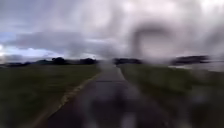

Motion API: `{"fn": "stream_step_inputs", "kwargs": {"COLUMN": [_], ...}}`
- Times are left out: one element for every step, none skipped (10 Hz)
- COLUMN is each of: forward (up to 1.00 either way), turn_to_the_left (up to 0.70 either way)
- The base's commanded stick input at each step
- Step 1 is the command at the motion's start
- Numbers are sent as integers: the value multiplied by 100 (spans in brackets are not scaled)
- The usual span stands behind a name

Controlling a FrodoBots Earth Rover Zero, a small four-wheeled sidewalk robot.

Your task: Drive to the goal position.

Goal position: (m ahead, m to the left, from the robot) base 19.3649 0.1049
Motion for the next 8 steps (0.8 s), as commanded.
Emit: {"fn": "stream_step_inputs", "kwargs": {"forward": [70,70,70,70,70,70,70,70], "turn_to_the_left": [0,0,0,0,0,0,0,0]}}
